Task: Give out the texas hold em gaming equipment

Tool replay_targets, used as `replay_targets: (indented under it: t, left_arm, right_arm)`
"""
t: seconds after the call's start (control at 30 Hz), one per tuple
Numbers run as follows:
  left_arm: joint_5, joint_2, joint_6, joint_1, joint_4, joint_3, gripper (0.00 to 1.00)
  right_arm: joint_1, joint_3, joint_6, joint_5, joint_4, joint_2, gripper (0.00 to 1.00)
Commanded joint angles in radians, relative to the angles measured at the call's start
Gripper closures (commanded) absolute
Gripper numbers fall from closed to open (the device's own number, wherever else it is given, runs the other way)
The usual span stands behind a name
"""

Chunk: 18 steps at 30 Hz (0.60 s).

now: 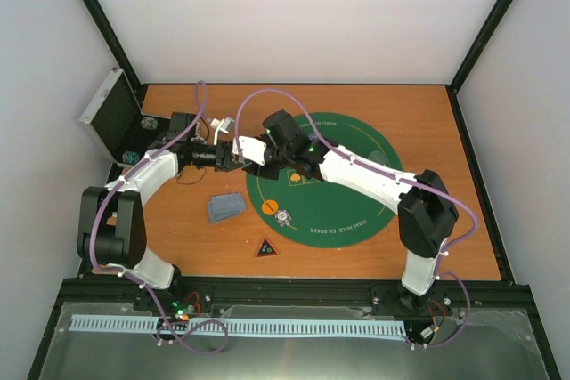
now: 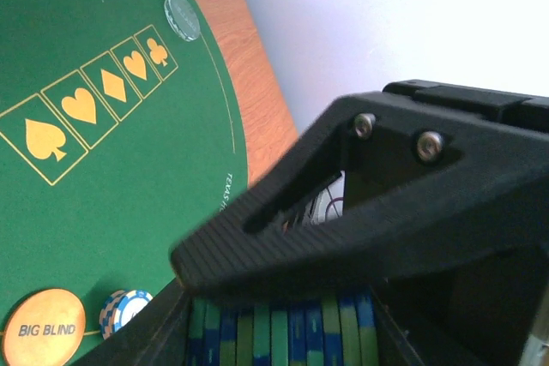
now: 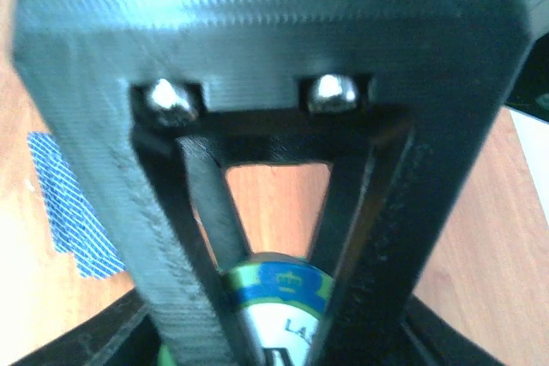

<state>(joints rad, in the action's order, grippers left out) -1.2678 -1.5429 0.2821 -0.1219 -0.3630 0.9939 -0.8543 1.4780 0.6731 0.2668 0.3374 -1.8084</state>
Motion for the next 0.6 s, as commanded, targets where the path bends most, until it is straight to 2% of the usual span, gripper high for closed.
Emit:
replay_targets:
  t: [0.0, 0.23, 0.47, 0.57]
  left_arm:
    - [-0.064, 0.022, 0.023, -0.006, 0.003, 0.016, 0.99]
    - [-0.063, 0.022, 0.021, -0.006, 0.000, 0.016, 0.99]
    - [-0.064, 0.019, 0.022, -0.005, 0.001, 0.014, 0.99]
    - [-0.064, 0.014, 0.022, -0.006, 0.004, 0.012, 0.98]
  right_arm:
    - [0.000, -0.012, 0.036, -0.074, -0.016, -0.002, 0.44]
    - [0.000, -0.011, 0.043, -0.059, -0.012, 0.007, 0.51]
    - [0.000, -0.007, 0.035, -0.052, -0.015, 0.006, 0.81]
    - [0.000, -0.004, 0.029, -0.061, -0.018, 0.009, 0.96]
